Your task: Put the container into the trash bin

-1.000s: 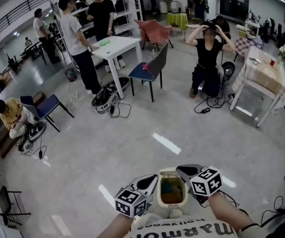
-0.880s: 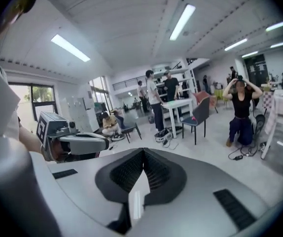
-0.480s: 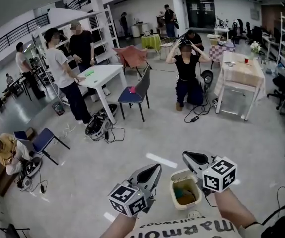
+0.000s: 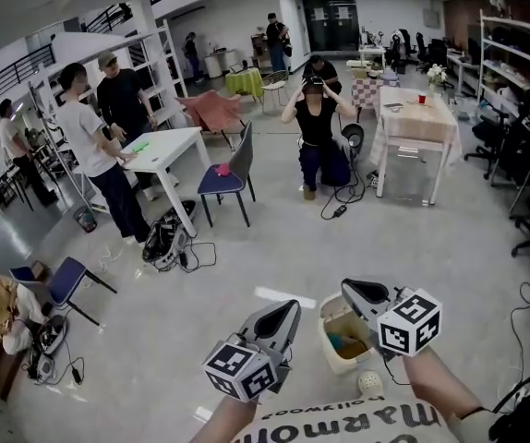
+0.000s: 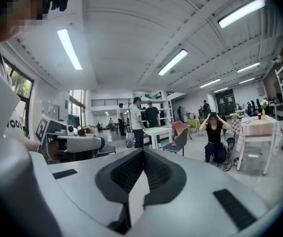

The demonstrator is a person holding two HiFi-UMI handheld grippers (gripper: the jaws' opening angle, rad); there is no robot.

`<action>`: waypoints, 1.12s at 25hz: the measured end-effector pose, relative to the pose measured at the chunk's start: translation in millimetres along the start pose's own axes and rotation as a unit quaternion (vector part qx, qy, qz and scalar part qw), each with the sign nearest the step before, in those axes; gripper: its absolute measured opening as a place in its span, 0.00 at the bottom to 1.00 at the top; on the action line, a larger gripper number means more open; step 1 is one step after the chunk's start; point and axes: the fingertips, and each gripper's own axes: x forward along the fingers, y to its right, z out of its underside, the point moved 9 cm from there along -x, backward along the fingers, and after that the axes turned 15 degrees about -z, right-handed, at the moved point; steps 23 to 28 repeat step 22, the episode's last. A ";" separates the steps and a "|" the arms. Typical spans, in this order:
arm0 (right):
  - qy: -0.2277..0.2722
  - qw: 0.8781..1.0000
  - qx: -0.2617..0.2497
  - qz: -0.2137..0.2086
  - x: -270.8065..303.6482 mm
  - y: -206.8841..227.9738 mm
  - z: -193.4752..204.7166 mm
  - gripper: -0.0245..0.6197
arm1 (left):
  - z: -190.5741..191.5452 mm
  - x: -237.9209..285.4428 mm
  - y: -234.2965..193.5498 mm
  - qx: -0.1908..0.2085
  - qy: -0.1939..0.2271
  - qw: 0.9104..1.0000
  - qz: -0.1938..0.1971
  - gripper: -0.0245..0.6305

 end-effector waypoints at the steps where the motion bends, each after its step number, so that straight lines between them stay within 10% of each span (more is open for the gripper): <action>1: -0.001 1.000 0.004 0.004 -1.2 -5.9 2.4 0.04 | 0.7 -4.6 0.1 -0.001 -0.003 1.000 0.003 0.03; 28: -0.012 0.998 0.013 0.056 -33.6 -30.6 16.6 0.04 | 8.7 -23.5 16.0 -0.007 -0.005 1.000 0.030 0.03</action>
